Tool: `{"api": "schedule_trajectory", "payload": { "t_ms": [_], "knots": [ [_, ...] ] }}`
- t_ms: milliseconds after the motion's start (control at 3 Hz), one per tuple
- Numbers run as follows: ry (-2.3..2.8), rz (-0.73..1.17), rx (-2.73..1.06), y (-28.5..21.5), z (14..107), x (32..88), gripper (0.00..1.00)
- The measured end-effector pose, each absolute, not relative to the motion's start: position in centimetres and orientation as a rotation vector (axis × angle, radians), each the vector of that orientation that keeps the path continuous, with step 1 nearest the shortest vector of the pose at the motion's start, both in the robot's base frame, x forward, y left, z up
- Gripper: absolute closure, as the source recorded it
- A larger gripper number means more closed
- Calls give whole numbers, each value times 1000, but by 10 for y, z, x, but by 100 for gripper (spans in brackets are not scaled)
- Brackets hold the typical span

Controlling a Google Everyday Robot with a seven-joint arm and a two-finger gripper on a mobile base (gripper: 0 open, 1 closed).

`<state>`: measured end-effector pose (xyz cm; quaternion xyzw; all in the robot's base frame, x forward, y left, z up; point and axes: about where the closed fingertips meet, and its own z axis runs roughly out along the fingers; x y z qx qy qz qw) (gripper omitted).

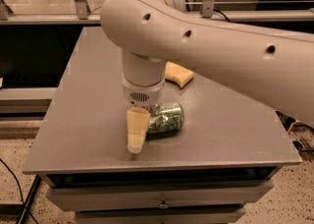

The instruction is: Place green can upright

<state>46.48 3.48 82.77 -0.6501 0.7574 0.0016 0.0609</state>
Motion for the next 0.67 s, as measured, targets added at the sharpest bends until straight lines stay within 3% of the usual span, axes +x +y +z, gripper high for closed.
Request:
{"api": "schedule_trajectory", "payload": {
  "t_ms": [667],
  "knots": [
    [2101, -24, -2116, 29, 830, 451, 2]
  ]
}}
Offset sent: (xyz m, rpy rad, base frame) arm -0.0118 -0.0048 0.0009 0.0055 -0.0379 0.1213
